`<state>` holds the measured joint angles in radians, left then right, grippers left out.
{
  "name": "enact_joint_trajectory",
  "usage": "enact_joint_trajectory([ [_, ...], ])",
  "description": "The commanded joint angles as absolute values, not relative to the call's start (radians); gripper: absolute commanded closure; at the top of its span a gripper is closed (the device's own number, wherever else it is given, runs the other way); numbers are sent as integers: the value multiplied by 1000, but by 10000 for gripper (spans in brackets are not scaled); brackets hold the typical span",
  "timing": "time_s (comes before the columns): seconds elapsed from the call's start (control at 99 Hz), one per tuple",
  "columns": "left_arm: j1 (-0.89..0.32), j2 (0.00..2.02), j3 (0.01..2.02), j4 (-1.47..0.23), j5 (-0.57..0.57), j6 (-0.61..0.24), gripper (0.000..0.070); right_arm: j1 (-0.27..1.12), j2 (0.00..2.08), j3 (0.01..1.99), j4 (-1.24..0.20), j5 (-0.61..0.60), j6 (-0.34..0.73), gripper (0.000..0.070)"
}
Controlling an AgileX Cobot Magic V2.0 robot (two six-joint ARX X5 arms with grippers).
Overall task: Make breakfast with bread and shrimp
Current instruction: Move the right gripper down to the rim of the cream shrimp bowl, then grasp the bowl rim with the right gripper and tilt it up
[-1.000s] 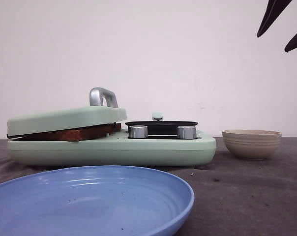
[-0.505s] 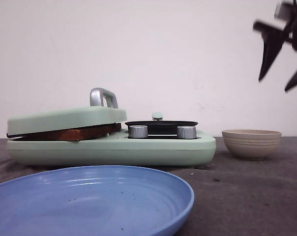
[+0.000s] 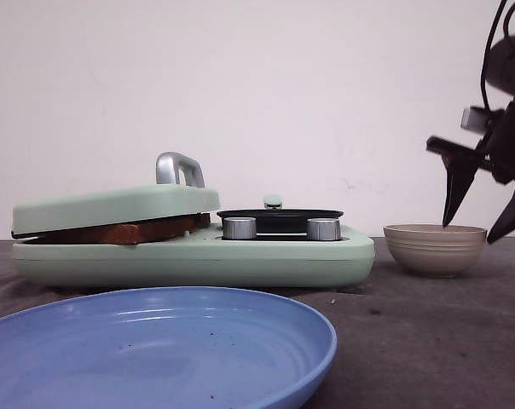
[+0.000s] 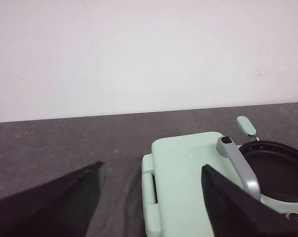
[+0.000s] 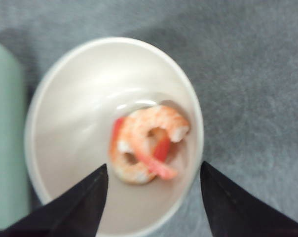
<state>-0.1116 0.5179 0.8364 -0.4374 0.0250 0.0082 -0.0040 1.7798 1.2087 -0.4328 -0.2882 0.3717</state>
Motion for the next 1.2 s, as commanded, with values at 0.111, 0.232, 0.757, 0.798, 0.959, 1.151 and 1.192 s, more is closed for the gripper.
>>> enact_joint_trajectory([
  [0.111, -111, 523, 849, -426, 27, 3, 335, -4, 1846, 1228, -419, -300, 385, 340],
  [0.232, -111, 529, 849, -426, 27, 3, 335, -4, 1866, 1228, -422, -320, 384, 340],
  [0.757, -111, 542, 849, -426, 28, 3, 335, 5, 1872, 1228, -447, -341, 358, 366],
  [0.798, -111, 542, 849, -426, 28, 3, 335, 6, 1872, 1228, -447, -341, 358, 405],
  [0.959, -111, 542, 849, -426, 28, 3, 335, 9, 1872, 1228, -455, -340, 358, 512],
  [1.151, -111, 542, 849, -426, 28, 3, 335, 10, 1872, 1228, -466, -340, 358, 598],
  [1.192, -111, 542, 849, -426, 28, 3, 335, 10, 1872, 1228, -467, -340, 358, 598],
])
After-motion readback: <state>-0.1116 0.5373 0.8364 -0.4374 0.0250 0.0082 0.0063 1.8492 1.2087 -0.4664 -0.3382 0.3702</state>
